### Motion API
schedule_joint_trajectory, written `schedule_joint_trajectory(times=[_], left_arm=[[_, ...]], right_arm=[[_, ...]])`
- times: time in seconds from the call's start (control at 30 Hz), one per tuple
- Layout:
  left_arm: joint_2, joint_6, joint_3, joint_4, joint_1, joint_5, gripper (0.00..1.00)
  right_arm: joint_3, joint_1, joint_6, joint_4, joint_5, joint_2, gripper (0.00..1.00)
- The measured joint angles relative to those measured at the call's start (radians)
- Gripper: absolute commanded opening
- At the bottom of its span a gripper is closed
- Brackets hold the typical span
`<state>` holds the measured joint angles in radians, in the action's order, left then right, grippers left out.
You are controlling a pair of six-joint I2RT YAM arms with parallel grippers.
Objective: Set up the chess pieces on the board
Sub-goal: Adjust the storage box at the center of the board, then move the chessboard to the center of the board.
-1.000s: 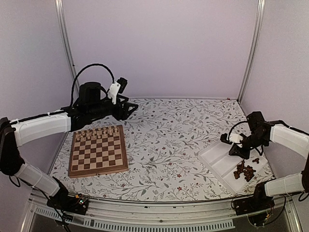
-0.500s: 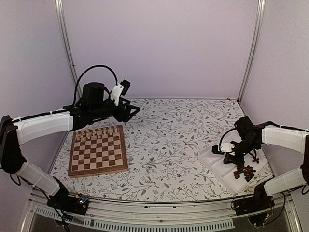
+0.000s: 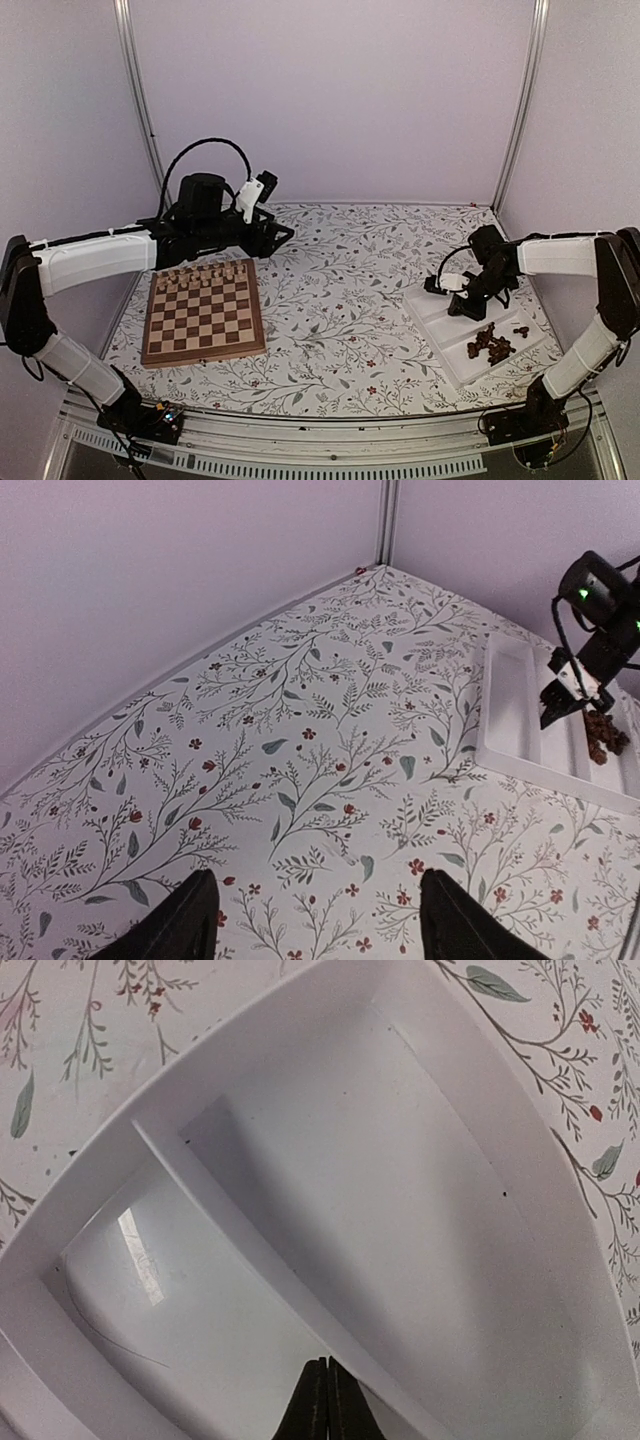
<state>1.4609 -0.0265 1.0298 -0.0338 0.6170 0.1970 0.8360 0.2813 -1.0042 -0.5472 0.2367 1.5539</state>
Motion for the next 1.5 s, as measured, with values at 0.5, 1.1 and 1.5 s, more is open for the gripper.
schedule_joint_trajectory(times=[0.5,1.1,1.5], left_arm=[[0.018,0.103,0.101,0.251,-0.077,-0.494,0.95],[-0.264,0.404,-0.231,0.501,-0.700,-0.343,0.99],[-0.274,0.443,-0.400,0.488,-0.732,-0.242,0.99]], right_arm=[[0.145,0.000,0.085,0.069,0.014,0.147,0.31],[0.049,0.000,0.137,0.033,0.267,-0.164,0.40],[0.044,-0.267,0.198,0.059,0.225,-0.149,0.39]])
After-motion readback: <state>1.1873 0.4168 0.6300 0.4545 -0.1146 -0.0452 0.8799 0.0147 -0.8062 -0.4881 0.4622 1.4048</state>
